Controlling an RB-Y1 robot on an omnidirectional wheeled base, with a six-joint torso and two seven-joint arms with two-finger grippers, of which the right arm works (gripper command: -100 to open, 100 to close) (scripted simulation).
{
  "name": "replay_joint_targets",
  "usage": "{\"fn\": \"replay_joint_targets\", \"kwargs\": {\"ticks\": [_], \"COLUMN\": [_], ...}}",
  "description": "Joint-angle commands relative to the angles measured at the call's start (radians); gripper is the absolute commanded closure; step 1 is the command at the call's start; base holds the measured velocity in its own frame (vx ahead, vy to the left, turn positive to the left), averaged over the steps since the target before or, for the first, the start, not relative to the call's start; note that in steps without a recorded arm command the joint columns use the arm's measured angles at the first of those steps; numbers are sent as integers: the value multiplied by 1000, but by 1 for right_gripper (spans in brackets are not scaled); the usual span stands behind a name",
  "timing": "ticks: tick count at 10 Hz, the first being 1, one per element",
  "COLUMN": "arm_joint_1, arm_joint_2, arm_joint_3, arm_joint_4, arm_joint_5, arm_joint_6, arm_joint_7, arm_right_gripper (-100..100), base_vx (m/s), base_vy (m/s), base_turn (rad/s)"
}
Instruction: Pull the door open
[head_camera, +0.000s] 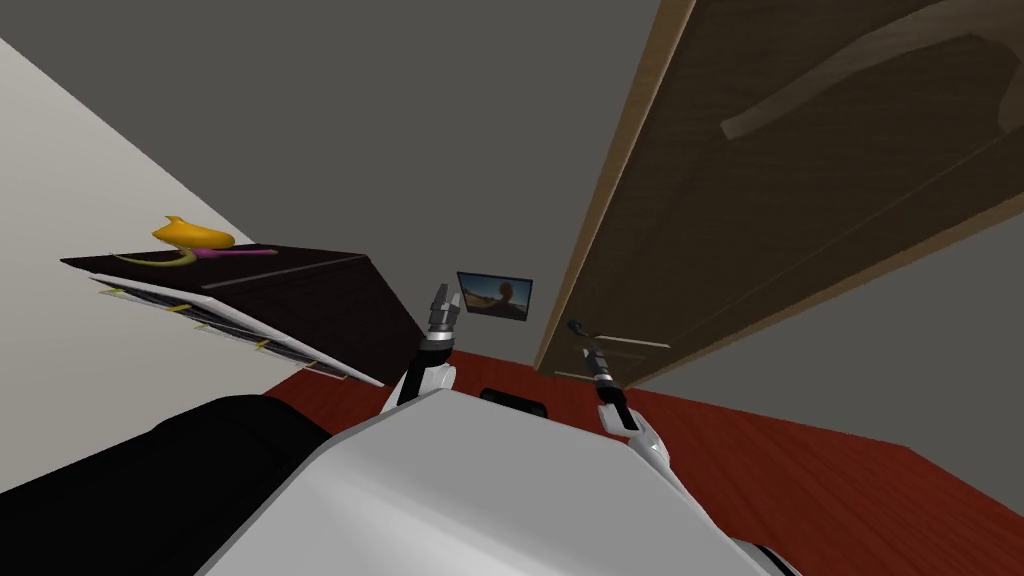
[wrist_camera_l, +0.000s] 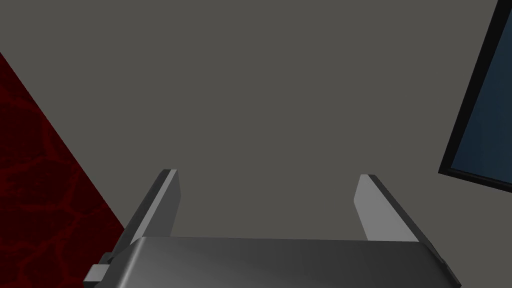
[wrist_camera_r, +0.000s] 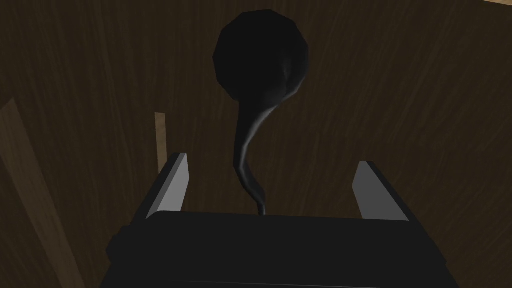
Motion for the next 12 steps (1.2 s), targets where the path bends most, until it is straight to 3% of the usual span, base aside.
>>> {"fn": "replay_joint_targets", "kwargs": {"ticks": [1, 5, 8, 9, 12], "arm_joint_1": [-6, -20, -16, -16, -16], "arm_joint_2": [-3, -12, -12, -12, -12], "arm_joint_3": [-31, -117, -117, -117, -117], "arm_joint_4": [21, 99, 89, 89, 89], "arm_joint_5": [-14, -55, -55, -55, -55], "arm_joint_6": [2, -13, -5, -5, -5], "arm_joint_7": [7, 25, 26, 26, 26], "arm_right_gripper": [-100, -100, -100, 100, 100], "base_vx": [79, 92, 25, 2, -2], "base_vy": [-7, -24, -16, -2, 1], "base_turn": [271, 310, -10, 13, 0]}}
